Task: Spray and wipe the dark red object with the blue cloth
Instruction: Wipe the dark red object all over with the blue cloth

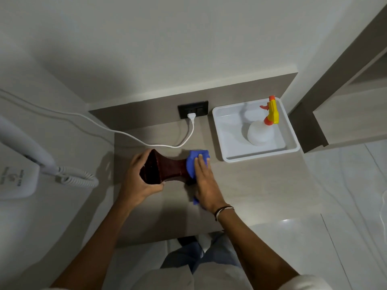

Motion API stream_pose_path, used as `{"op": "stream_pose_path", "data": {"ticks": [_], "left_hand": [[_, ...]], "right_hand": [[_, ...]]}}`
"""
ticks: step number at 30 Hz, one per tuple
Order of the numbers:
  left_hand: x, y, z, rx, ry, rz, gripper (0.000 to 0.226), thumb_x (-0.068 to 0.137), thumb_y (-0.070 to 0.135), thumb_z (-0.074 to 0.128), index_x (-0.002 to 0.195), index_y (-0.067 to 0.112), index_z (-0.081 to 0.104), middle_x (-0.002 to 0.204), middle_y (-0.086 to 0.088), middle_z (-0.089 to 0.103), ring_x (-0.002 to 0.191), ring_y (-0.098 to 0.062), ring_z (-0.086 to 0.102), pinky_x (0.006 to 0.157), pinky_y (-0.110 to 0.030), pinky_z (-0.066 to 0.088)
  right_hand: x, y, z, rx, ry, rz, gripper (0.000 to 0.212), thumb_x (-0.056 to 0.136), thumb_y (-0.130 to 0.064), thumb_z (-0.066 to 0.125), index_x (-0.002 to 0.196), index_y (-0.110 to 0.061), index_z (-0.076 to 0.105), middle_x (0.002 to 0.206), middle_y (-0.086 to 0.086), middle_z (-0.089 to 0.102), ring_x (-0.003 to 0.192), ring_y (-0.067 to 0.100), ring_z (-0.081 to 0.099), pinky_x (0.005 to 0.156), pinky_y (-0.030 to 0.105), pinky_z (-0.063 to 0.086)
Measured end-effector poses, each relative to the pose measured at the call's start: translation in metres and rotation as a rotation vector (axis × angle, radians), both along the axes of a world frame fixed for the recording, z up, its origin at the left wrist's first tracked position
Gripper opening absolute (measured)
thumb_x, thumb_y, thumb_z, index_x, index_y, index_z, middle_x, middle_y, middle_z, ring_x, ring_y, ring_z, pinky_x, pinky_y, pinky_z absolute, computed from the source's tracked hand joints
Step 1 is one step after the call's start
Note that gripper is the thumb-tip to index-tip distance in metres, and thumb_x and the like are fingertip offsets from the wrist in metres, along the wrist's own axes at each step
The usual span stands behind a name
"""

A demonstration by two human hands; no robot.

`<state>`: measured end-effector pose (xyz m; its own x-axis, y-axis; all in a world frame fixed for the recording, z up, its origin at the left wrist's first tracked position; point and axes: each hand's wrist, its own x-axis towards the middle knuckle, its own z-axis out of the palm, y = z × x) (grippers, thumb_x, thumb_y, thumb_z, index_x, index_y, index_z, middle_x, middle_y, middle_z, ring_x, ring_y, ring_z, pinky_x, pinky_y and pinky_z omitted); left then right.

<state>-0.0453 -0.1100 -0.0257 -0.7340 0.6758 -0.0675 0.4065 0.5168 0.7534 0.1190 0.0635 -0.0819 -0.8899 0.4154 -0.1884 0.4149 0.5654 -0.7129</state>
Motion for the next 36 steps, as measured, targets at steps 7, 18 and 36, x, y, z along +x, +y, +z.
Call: {"op": "stream_pose_path", "data": {"ticks": [7,18,36], "left_hand": [[0.0,-0.002,0.006,-0.026,-0.014,0.001,0.112,0.049,0.033,0.088,0.15,0.001,0.053,0.14,-0.01,0.054,0.128,-0.013,0.051,0.102,0.003,0.03],[-0.002,-0.009,0.004,-0.013,-0.015,0.0,0.108,0.049,0.044,0.084,0.147,0.009,0.057,0.134,0.002,0.053,0.12,-0.002,0.051,0.099,-0.001,0.037],[-0.014,0.01,0.009,-0.062,-0.346,0.277,0.097,0.075,0.096,0.056,0.159,0.048,0.042,0.154,0.003,0.062,0.141,-0.02,0.059,0.119,-0.049,0.047]], "right_hand": [[-0.014,-0.049,0.009,-0.074,0.245,0.139,0.106,0.088,0.016,0.057,0.171,-0.015,0.0,0.18,-0.001,-0.014,0.169,0.021,-0.007,0.137,0.027,0.007],[-0.036,-0.066,0.028,-0.11,0.329,0.172,0.099,0.092,0.015,0.056,0.171,-0.015,0.004,0.181,0.006,-0.003,0.169,0.025,-0.006,0.136,0.026,0.006],[-0.012,0.035,-0.002,-0.655,0.126,-0.509,0.069,0.097,0.018,0.041,0.156,-0.015,0.048,0.126,-0.005,0.068,0.103,0.004,0.071,0.089,0.019,0.062]]}}
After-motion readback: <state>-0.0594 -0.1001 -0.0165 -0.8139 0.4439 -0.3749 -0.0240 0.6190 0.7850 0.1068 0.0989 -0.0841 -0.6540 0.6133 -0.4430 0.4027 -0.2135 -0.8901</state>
